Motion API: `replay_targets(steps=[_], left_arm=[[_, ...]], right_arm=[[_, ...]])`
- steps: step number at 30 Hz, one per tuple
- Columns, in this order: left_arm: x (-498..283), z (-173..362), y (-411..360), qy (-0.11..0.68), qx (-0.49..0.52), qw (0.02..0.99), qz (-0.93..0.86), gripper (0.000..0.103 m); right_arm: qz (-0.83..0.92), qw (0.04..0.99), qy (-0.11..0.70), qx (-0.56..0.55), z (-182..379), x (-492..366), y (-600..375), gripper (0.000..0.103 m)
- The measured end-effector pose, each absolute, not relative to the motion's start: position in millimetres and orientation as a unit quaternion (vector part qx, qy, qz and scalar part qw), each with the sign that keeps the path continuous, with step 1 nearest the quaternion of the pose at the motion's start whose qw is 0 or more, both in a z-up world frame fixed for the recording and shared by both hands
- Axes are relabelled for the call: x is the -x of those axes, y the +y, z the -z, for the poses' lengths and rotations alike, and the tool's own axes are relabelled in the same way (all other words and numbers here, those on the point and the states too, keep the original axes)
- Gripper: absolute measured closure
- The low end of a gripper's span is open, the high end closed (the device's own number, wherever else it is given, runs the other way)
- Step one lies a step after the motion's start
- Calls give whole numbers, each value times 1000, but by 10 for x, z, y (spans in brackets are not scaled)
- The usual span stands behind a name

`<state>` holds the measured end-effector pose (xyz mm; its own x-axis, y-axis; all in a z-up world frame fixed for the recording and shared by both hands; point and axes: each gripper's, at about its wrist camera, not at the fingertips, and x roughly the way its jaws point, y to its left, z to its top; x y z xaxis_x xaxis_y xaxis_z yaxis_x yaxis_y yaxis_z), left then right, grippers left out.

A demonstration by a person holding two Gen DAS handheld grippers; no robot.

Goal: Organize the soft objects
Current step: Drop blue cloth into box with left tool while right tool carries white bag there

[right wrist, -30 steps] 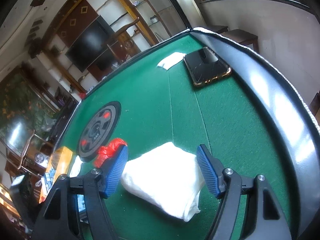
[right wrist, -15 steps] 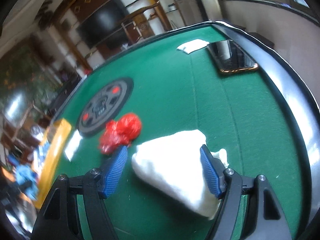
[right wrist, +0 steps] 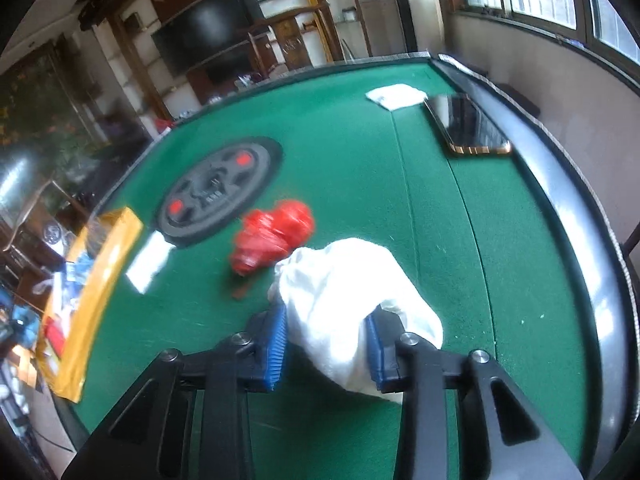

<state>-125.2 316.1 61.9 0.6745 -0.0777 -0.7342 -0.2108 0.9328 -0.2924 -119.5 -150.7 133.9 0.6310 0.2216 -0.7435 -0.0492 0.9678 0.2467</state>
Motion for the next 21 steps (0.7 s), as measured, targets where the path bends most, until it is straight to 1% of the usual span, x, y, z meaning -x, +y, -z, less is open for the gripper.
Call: replay_targets(steps=[3, 5, 7, 8, 15, 21], left_arm=[[1228, -500, 3181, 423, 168, 890, -35, 59], [1198, -417, 3083, 438, 143, 887, -28, 51], [1189, -401, 3015, 439, 128, 889, -23, 30], [1179, -406, 2979, 440, 118, 890, -23, 29], [1236, -551, 2920, 420, 87, 903, -28, 29], [1412, -727, 3135, 369, 121, 921, -36, 29]], right_arm=[[-103, 903, 407, -90, -1571, 1269, -1288, 73], [-128, 903, 402, -76, -1678, 1278, -1065, 73], [-154, 901, 401, -59, -1750, 1269, -790, 73], [-171, 899, 400, -50, -1779, 1266, -632, 73], [-283, 866, 411, -6, -1747, 1293, 440, 73], [-340, 837, 427, 24, -1555, 1290, 1232, 72]])
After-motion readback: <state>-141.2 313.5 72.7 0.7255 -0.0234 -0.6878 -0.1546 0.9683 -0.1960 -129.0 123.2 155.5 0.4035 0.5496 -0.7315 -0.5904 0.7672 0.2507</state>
